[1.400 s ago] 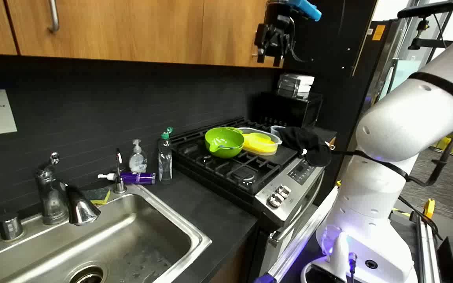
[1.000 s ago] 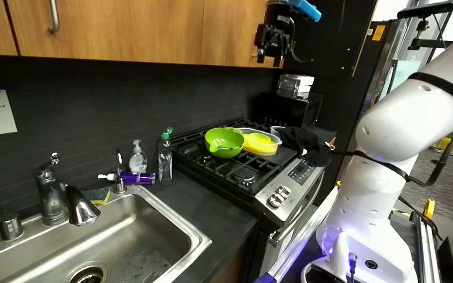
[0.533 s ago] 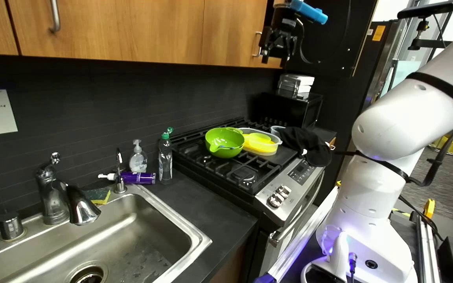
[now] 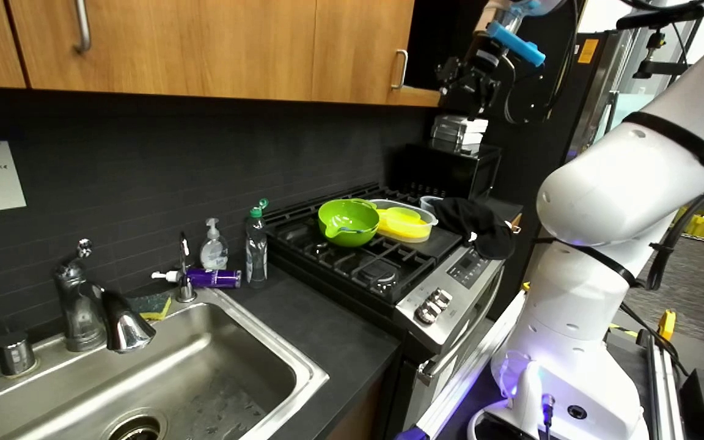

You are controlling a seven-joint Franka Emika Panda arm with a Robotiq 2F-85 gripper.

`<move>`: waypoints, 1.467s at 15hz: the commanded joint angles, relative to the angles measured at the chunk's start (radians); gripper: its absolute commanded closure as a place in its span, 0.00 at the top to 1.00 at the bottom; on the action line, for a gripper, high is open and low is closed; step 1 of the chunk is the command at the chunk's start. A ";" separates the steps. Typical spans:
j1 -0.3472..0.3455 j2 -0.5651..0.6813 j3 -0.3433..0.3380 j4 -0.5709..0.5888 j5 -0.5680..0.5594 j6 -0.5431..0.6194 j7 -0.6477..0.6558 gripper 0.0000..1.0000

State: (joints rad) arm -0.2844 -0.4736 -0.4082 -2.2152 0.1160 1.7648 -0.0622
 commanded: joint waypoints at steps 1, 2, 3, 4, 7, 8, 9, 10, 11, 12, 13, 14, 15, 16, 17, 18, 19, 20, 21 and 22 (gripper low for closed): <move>-0.026 0.095 -0.039 0.010 0.074 0.048 -0.002 1.00; -0.030 0.118 -0.045 0.009 0.084 0.063 0.003 1.00; -0.033 0.149 -0.048 0.016 0.095 0.076 0.009 1.00; -0.040 0.167 -0.046 0.016 0.097 0.095 0.021 1.00; -0.060 0.241 -0.055 0.038 0.116 0.129 0.047 1.00; -0.068 0.257 -0.058 0.045 0.122 0.133 0.054 1.00; -0.075 0.267 -0.059 0.049 0.127 0.137 0.058 1.00; -0.087 0.274 -0.062 0.054 0.130 0.146 0.066 1.00; -0.100 0.276 -0.067 0.059 0.131 0.152 0.074 1.00; -0.112 0.278 -0.071 0.065 0.130 0.159 0.084 1.00; -0.126 0.278 -0.079 0.070 0.128 0.163 0.089 1.00; -0.138 0.280 -0.088 0.076 0.129 0.164 0.091 1.00; -0.148 0.285 -0.094 0.085 0.130 0.164 0.095 1.00; -0.157 0.289 -0.101 0.092 0.132 0.163 0.095 1.00; -0.164 0.295 -0.105 0.094 0.129 0.170 0.101 1.00; -0.169 0.306 -0.109 0.099 0.133 0.172 0.103 1.00; -0.171 0.322 -0.114 0.105 0.142 0.170 0.103 1.00; -0.167 0.346 -0.116 0.103 0.157 0.174 0.101 1.00; -0.163 0.359 -0.116 0.104 0.172 0.167 0.097 1.00; -0.154 0.352 -0.108 0.100 0.193 0.152 0.079 1.00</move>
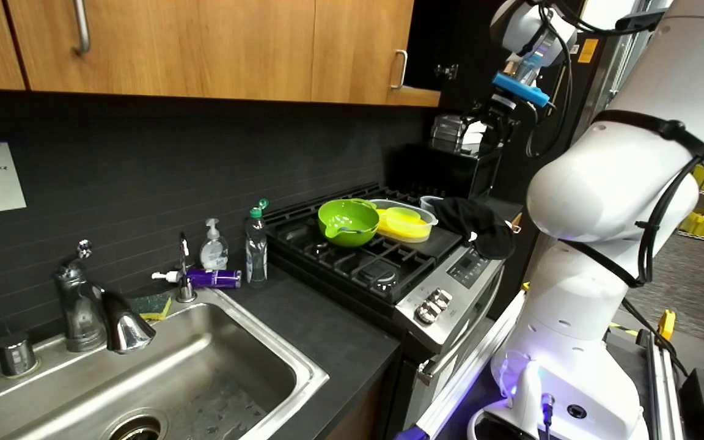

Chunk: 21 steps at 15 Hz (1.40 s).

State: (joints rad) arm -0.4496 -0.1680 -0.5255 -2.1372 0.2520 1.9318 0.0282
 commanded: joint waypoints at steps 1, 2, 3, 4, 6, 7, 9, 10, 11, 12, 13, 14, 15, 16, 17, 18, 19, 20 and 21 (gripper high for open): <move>-0.006 0.016 0.010 0.003 0.020 -0.004 -0.005 1.00; -0.002 0.029 0.014 0.003 0.033 -0.004 -0.005 1.00; 0.001 0.039 0.017 0.005 0.037 -0.004 -0.005 1.00; 0.003 0.046 0.019 0.006 0.037 -0.004 -0.005 1.00; 0.003 0.048 0.019 0.008 0.037 -0.004 -0.005 1.00; 0.003 0.066 0.020 0.030 0.053 0.005 0.029 1.00; -0.005 0.091 0.007 0.070 0.097 0.006 0.059 1.00; -0.014 0.118 -0.006 0.112 0.128 -0.008 0.071 1.00; -0.024 0.144 -0.017 0.152 0.165 -0.012 0.088 1.00; -0.039 0.183 -0.034 0.212 0.205 -0.037 0.102 1.00; -0.056 0.223 -0.051 0.268 0.254 -0.044 0.112 1.00; -0.073 0.264 -0.067 0.326 0.299 -0.071 0.130 1.00; -0.096 0.317 -0.082 0.390 0.355 -0.107 0.143 1.00; -0.119 0.361 -0.091 0.445 0.396 -0.157 0.172 1.00; -0.144 0.406 -0.094 0.501 0.435 -0.202 0.200 1.00; -0.172 0.450 -0.088 0.556 0.470 -0.242 0.239 1.00; -0.198 0.488 -0.073 0.612 0.496 -0.290 0.296 1.00; -0.221 0.521 -0.056 0.664 0.522 -0.333 0.348 1.00; -0.240 0.552 -0.036 0.719 0.546 -0.379 0.410 1.00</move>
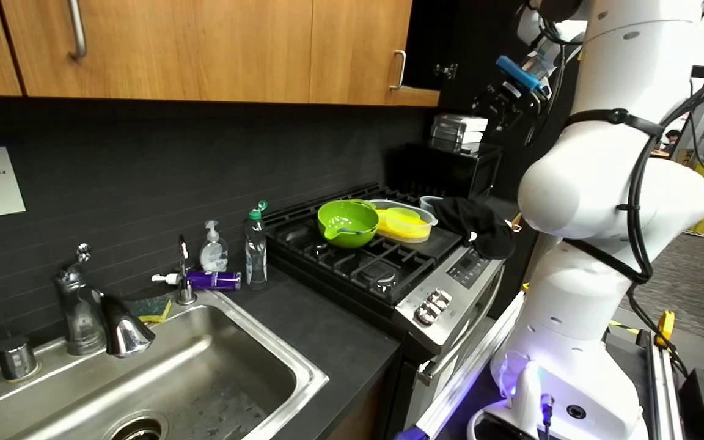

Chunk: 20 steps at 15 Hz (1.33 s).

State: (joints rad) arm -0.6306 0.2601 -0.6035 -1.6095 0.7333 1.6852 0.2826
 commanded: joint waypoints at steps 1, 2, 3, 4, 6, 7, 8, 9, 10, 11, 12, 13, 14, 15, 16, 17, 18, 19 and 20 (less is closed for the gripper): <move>-0.065 0.147 0.067 0.245 0.082 -0.169 0.239 1.00; -0.038 0.185 0.036 0.306 0.123 -0.231 0.310 1.00; -0.034 0.215 0.034 0.362 0.161 -0.284 0.382 1.00; -0.024 0.247 0.021 0.417 0.201 -0.333 0.455 1.00; -0.013 0.290 0.017 0.513 0.287 -0.429 0.608 1.00; -0.009 0.313 0.014 0.554 0.324 -0.456 0.688 1.00; -0.014 0.333 0.013 0.588 0.359 -0.473 0.765 1.00; -0.029 0.354 0.028 0.629 0.384 -0.473 0.846 1.00; -0.049 0.375 0.049 0.672 0.409 -0.467 0.924 1.00; -0.059 0.391 0.055 0.700 0.427 -0.452 0.990 1.00; -0.056 0.394 0.045 0.707 0.430 -0.418 1.044 1.00; -0.051 0.394 0.030 0.713 0.419 -0.380 1.085 1.00; -0.046 0.392 0.014 0.714 0.398 -0.329 1.091 1.00; -0.088 0.358 0.100 0.689 0.310 -0.255 1.102 1.00; -0.093 0.352 0.105 0.688 0.272 -0.208 1.121 1.00; -0.106 0.349 0.122 0.696 0.227 -0.164 1.146 1.00; -0.113 0.343 0.133 0.701 0.181 -0.123 1.173 1.00; -0.118 0.339 0.144 0.707 0.133 -0.083 1.207 1.00; -0.066 0.339 0.055 0.694 0.137 -0.062 1.221 1.00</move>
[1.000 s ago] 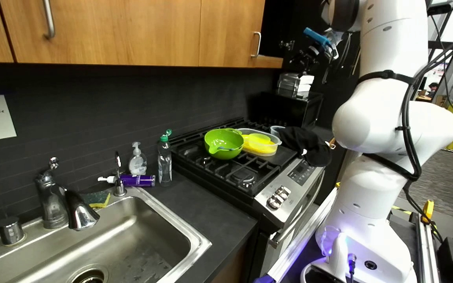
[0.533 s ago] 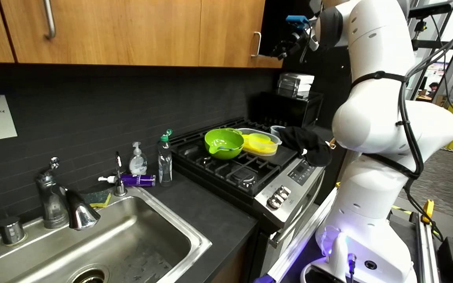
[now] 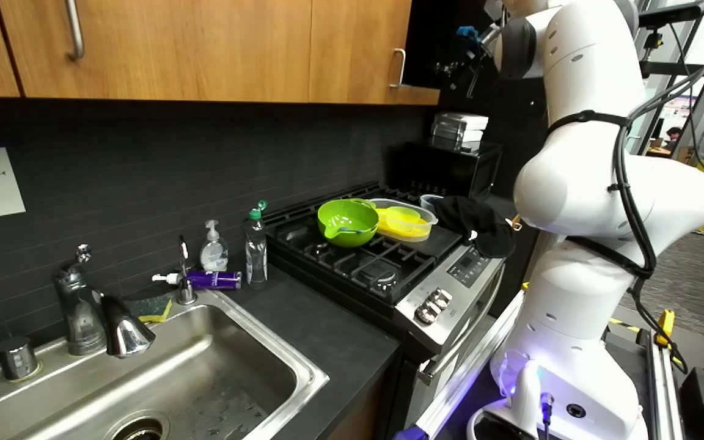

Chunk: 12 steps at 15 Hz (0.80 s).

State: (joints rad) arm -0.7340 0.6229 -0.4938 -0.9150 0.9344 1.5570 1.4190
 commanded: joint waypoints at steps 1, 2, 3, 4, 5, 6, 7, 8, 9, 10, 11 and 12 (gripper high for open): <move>0.046 -0.023 -0.063 0.003 -0.100 0.092 0.121 1.00; 0.061 -0.021 -0.084 0.006 -0.135 0.105 0.153 1.00; 0.075 -0.013 -0.103 0.012 -0.176 0.113 0.183 1.00; 0.087 -0.001 -0.120 0.023 -0.217 0.108 0.216 1.00; 0.031 -0.001 -0.013 0.047 -0.308 0.099 0.253 1.00; 0.020 0.003 0.019 0.045 -0.334 0.070 0.256 1.00; -0.003 0.008 0.075 0.044 -0.345 0.049 0.260 1.00; -0.013 0.017 0.109 0.048 -0.362 0.038 0.272 1.00; -0.023 0.032 0.145 0.058 -0.368 0.030 0.288 1.00; -0.031 0.045 0.173 0.064 -0.376 0.023 0.302 1.00; -0.037 0.054 0.196 0.064 -0.383 0.018 0.310 1.00; -0.044 0.065 0.216 0.067 -0.387 0.010 0.319 1.00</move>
State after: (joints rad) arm -0.7454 0.6535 -0.3451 -0.8910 0.5739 1.6042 1.6896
